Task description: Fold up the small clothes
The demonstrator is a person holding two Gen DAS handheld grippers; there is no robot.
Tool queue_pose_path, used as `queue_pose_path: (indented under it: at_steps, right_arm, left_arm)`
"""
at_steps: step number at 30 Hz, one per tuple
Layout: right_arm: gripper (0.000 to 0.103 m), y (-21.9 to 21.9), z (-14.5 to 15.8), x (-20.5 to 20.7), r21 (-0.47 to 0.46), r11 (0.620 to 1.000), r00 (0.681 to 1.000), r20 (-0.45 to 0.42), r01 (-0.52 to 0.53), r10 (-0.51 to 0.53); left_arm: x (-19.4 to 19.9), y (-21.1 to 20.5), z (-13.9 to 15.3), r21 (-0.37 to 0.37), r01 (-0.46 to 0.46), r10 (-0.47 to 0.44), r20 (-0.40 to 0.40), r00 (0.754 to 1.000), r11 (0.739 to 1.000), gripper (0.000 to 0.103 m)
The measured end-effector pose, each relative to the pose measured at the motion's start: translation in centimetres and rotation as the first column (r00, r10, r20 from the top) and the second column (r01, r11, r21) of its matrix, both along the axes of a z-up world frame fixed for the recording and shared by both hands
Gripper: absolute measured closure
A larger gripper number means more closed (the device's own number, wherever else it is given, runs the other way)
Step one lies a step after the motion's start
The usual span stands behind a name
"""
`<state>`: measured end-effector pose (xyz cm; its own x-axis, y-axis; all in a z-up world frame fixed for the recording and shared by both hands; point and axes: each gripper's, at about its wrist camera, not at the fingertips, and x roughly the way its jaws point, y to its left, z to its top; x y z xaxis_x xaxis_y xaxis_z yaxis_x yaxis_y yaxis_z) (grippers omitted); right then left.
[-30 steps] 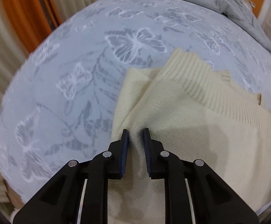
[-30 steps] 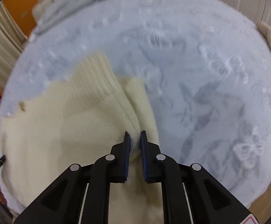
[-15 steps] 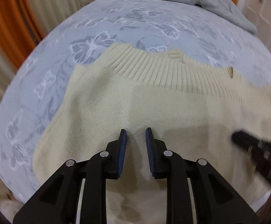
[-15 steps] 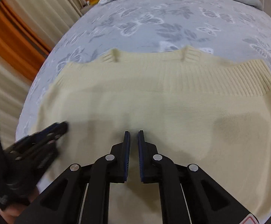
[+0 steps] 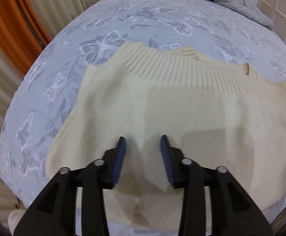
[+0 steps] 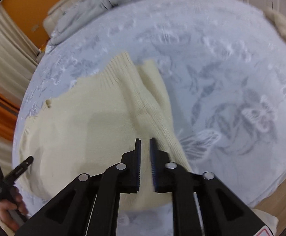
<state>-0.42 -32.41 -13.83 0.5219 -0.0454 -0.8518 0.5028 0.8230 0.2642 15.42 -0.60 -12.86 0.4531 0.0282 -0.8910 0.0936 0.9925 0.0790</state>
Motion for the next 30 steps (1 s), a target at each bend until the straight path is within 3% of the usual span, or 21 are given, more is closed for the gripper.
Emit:
queue_pose_path:
  at_steps: [5, 7, 8, 9, 16, 17, 18, 20, 21, 25, 26, 28, 29, 30]
  right_arm:
    - [0.084, 1.3, -1.2, -1.5, -0.108, 0.993, 0.999, -0.006, -0.039, 0.038]
    - [0.072, 1.3, -1.1, -1.8, -0.099, 0.995, 0.999, 0.016, -0.030, 0.032]
    - [0.060, 1.2, -0.8, -1.6, -0.095, 0.995, 0.999, 0.027, -0.031, 0.034]
    - [0.057, 1.3, -0.6, -1.7, -0.106, 0.994, 0.999, 0.037, -0.027, 0.031]
    - [0.055, 1.3, -0.3, -2.7, -0.092, 0.996, 0.999, 0.053, 0.003, 0.002]
    - [0.052, 1.0, -0.2, -3.1, -0.074, 0.997, 0.998, 0.061, 0.016, -0.012]
    - [0.044, 0.7, -0.2, -3.4, -0.053, 0.998, 0.997, 0.068, 0.033, -0.030]
    - [0.036, -0.4, -0.1, -4.5, -0.016, 0.994, 0.991, 0.079, 0.109, -0.107]
    - [0.036, -1.1, -0.1, -5.1, 0.006, 0.989, 0.985, 0.086, 0.151, -0.151]
    - [0.034, -3.2, -2.1, -5.2, 0.128, 0.970, 0.978, 0.015, 0.207, -0.210]
    - [0.034, -3.5, -3.4, -4.7, 0.177, 0.964, 0.980, -0.035, 0.199, -0.195]
    - [0.038, -3.5, -4.5, -4.1, 0.217, 0.957, 0.981, -0.056, 0.194, -0.186]
    - [0.068, -3.3, -4.4, -3.8, 0.220, 0.960, 0.985, -0.041, 0.173, -0.168]
    - [0.080, -3.1, -4.5, -3.3, 0.265, 0.956, 0.992, -0.022, 0.126, -0.124]
  left_arm:
    - [-1.6, 0.8, 0.6, 0.029, -0.017, 0.017, 0.000, 1.000, 0.999, 0.051]
    - [-2.2, 1.4, 0.9, 0.029, -0.021, 0.021, 0.000, 1.000, 0.999, 0.050]
    - [-2.5, 1.7, 1.0, 0.027, -0.027, 0.027, -0.001, 1.000, 0.999, 0.049]
    - [-2.7, 2.1, 1.0, 0.024, -0.036, 0.036, -0.004, 0.999, 0.999, 0.049]
    - [-4.1, 4.0, 0.9, 0.037, -0.087, 0.087, -0.017, 0.996, 0.996, 0.048]
    - [-4.4, 4.7, 1.1, 0.018, -0.107, 0.107, -0.017, 0.994, 0.994, 0.045]
    - [-4.5, 5.5, 1.2, -0.016, -0.130, 0.130, -0.017, 0.991, 0.991, 0.033]
    - [-4.9, 7.8, 1.6, -0.132, -0.205, 0.205, -0.013, 0.979, 0.970, 0.020]
    - [-5.1, 9.3, 1.7, -0.189, -0.264, 0.266, -0.014, 0.964, 0.946, 0.019]
    - [-4.8, 12.4, 0.6, -0.229, -0.377, 0.375, -0.053, 0.926, 0.898, 0.018]
    - [-4.6, 12.8, 0.1, -0.227, -0.389, 0.383, -0.071, 0.921, 0.893, 0.019]
    - [-4.0, 13.4, -1.7, -0.273, -0.383, 0.357, -0.141, 0.923, 0.883, 0.034]
    - [-3.8, 13.5, -2.4, -0.335, -0.370, 0.326, -0.182, 0.928, 0.866, 0.055]
    - [-3.8, 13.5, -2.6, -0.378, -0.370, 0.314, -0.202, 0.928, 0.849, 0.068]
